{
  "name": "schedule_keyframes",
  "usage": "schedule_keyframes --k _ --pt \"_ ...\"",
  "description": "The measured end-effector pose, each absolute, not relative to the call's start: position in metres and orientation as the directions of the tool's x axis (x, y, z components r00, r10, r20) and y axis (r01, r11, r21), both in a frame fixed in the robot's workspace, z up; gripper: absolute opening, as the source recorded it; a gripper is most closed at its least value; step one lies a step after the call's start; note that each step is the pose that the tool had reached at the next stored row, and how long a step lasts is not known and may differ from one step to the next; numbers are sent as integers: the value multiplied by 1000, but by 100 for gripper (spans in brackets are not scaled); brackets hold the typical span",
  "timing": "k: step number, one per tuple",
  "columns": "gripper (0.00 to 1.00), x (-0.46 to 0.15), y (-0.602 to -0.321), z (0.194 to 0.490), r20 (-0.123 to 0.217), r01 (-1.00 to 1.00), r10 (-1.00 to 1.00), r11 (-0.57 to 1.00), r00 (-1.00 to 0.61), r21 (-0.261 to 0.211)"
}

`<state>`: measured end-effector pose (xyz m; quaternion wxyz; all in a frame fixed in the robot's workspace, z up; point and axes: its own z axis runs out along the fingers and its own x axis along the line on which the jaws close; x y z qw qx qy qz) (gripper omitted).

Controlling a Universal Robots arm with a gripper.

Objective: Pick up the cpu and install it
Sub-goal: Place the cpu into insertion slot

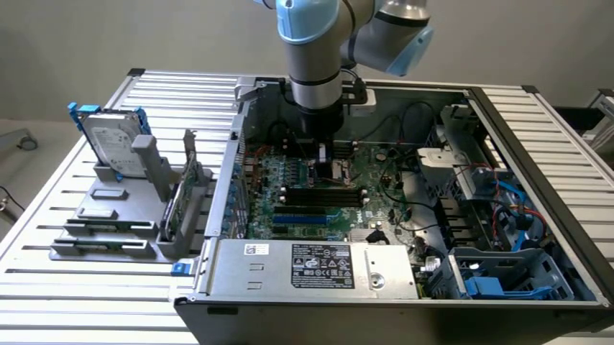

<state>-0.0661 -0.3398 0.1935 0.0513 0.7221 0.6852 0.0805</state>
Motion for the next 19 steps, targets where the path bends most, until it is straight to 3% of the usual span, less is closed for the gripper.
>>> schedule_keyframes --k 19 --pt "55 -66 -339 193 36 981 998 -54 48 185"
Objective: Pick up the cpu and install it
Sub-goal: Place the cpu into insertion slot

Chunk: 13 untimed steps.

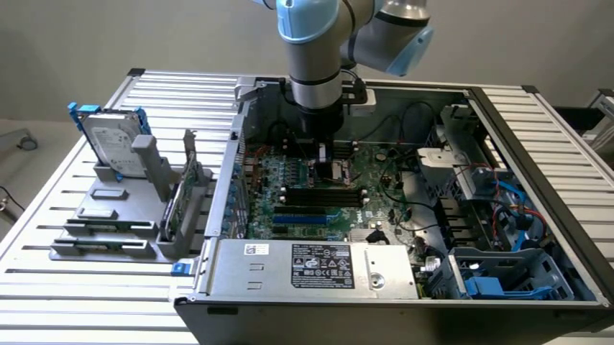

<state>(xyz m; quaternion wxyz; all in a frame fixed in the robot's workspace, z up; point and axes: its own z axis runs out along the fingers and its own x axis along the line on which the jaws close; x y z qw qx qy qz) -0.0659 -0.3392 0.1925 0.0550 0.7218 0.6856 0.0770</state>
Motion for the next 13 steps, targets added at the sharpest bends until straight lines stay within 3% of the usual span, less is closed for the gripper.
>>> schedule_keyframes --k 13 --pt "55 -65 -339 192 30 981 998 -53 48 185"
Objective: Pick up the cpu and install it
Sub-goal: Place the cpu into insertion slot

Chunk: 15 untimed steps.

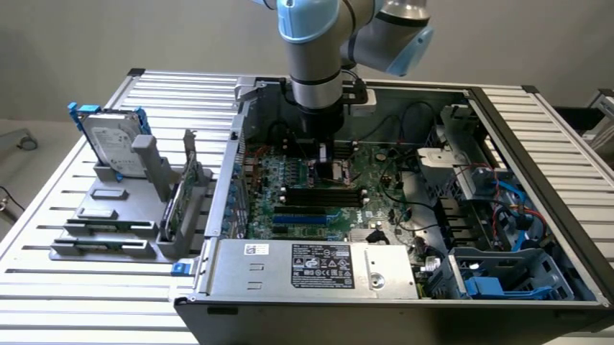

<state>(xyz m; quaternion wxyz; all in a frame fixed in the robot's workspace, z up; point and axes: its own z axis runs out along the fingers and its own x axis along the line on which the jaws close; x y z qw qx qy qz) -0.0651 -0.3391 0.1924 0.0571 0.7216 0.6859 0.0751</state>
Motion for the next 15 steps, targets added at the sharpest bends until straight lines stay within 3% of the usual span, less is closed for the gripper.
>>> schedule_keyframes --k 11,14,15 --pt "55 -65 -339 192 28 981 998 -52 48 186" --pt "56 -65 -339 192 28 981 998 -52 48 186" --pt "62 -65 -339 192 28 981 998 -52 48 186"
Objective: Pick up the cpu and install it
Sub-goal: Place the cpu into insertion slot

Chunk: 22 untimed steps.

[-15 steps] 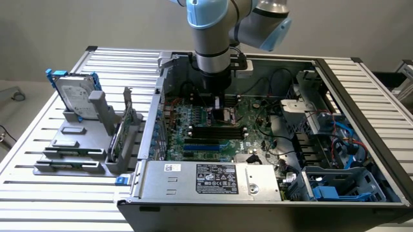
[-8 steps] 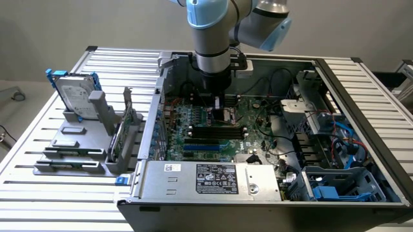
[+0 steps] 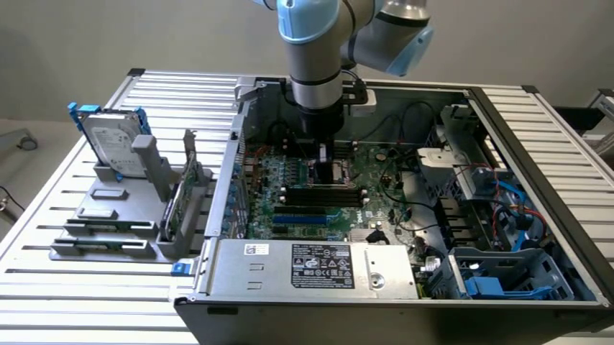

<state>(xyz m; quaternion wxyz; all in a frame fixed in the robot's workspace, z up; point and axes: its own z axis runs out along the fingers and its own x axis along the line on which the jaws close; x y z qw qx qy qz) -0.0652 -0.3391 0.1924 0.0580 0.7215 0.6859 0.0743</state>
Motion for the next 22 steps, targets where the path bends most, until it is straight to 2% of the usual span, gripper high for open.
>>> schedule_keyframes --k 5,18,20,21,22 --pt "62 -65 -339 199 27 981 998 -52 48 185" --pt "62 -65 -339 237 31 981 998 -53 48 185" --pt "60 -65 -339 239 31 981 998 -53 48 185" --pt "47 -65 -339 239 31 981 998 -53 48 185" --pt "47 -65 -339 240 31 981 998 -53 48 185"
